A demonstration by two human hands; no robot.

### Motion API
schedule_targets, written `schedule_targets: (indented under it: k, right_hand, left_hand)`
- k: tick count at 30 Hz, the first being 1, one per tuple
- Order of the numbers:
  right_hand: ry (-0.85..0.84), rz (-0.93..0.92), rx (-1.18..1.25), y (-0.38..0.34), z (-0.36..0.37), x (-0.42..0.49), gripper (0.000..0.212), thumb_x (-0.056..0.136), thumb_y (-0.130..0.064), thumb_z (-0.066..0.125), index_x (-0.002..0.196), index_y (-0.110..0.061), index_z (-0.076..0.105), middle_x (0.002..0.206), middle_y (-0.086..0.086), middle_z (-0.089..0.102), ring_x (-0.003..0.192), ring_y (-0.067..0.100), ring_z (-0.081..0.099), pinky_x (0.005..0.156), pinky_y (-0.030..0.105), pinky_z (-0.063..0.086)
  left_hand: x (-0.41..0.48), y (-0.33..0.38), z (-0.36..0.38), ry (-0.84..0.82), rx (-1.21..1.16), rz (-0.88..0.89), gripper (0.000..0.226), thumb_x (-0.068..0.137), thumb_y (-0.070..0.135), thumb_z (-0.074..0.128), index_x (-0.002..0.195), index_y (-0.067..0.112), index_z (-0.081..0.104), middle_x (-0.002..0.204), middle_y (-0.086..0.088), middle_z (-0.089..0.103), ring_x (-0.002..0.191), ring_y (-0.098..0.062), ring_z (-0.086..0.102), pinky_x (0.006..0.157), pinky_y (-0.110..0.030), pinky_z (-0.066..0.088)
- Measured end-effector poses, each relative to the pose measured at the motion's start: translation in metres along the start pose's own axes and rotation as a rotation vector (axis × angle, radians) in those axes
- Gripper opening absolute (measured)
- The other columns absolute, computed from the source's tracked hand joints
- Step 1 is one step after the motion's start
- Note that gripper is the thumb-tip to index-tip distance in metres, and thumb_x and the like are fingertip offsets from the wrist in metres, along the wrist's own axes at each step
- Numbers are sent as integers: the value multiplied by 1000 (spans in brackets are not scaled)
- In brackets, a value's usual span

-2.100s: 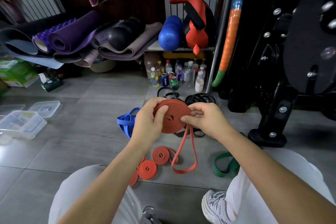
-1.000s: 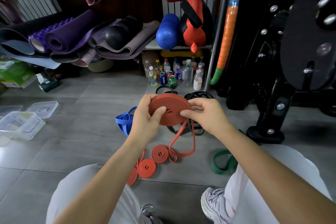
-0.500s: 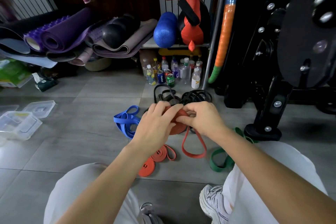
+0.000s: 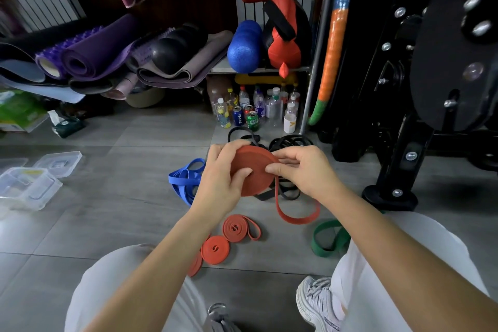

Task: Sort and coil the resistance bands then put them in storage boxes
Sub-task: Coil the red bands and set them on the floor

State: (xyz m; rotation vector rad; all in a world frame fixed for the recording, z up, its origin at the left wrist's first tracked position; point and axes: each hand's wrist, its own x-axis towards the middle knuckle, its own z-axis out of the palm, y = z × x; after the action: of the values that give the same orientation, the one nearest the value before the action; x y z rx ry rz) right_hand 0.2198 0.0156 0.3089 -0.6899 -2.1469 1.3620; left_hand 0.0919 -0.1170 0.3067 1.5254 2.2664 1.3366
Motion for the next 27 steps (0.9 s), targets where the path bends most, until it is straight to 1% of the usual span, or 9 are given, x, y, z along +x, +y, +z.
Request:
schedule_targets:
  k: [3, 5, 8, 10, 14, 17, 19, 22, 27]
  right_hand:
    - [-4, -2, 37, -1, 0, 0, 26, 72, -15, 79, 86, -34, 68, 70, -24, 68, 77, -3, 67, 76, 13, 53]
    - [-2, 12, 59, -2, 0, 0, 26, 71, -13, 80, 90, -29, 70, 73, -20, 68, 78, -2, 68, 77, 15, 53]
    - [0, 30, 48, -3, 1, -1, 23, 73, -15, 79, 89, -28, 70, 78, -15, 70, 81, 1, 68, 79, 18, 54]
    - [9, 19, 8, -4, 2, -2, 21, 74, -16, 78, 85, -32, 69, 77, -15, 70, 78, 0, 68, 77, 17, 54]
    - [37, -14, -103, -1, 2, -3, 18, 74, -17, 79, 84, -30, 73, 76, -14, 71, 76, 2, 68, 77, 21, 55]
    - [3, -33, -230, 0, 4, -4, 19, 74, -20, 79, 93, -23, 75, 80, -10, 72, 77, 2, 67, 80, 25, 55]
    - [-22, -39, -273, 1, 5, -5, 21, 74, -21, 78, 95, -21, 75, 84, -6, 74, 78, 3, 67, 80, 27, 55]
    - [-46, -45, -298, 0, 4, -5, 20, 74, -21, 77, 94, -22, 75, 82, -7, 73, 78, 5, 67, 79, 27, 55]
    - [-34, -4, -208, 1, -1, -2, 19, 73, -23, 80, 90, -27, 74, 70, -21, 66, 73, -4, 65, 69, 14, 53]
  left_hand:
    - [1, 2, -1, 39, -82, -22, 49, 85, 7, 64, 113, 41, 44, 112, 4, 44, 99, 19, 40, 81, 2, 31]
    - [3, 4, -2, 89, -135, -42, 52, 84, 5, 64, 107, 46, 42, 115, 1, 47, 100, 16, 42, 84, 0, 31]
    - [4, 4, -4, 116, -227, -127, 51, 84, 4, 63, 104, 45, 42, 118, 0, 50, 108, -7, 48, 95, -26, 40]
    - [4, 3, -2, 92, -236, -161, 46, 85, 5, 63, 107, 40, 42, 118, -2, 51, 109, -17, 50, 95, -35, 43]
    - [1, -2, 3, 38, -50, -192, 44, 83, 15, 68, 120, 23, 44, 116, 0, 46, 110, -18, 49, 90, -27, 40]
    - [-4, -3, 4, -28, 274, 39, 73, 78, 19, 74, 140, 21, 36, 125, -1, 42, 113, -17, 41, 96, -32, 37]
    - [-6, -2, 6, -107, 418, 181, 67, 80, 18, 70, 140, 25, 39, 125, -2, 46, 110, -23, 45, 93, -40, 43]
    - [-5, -1, 6, -182, 330, 127, 44, 88, 13, 58, 129, 25, 49, 112, 1, 50, 103, -24, 50, 85, -38, 46]
    - [-4, -3, 7, -99, 107, 44, 36, 89, 10, 57, 121, 25, 51, 110, 4, 50, 101, -14, 50, 86, -28, 45]
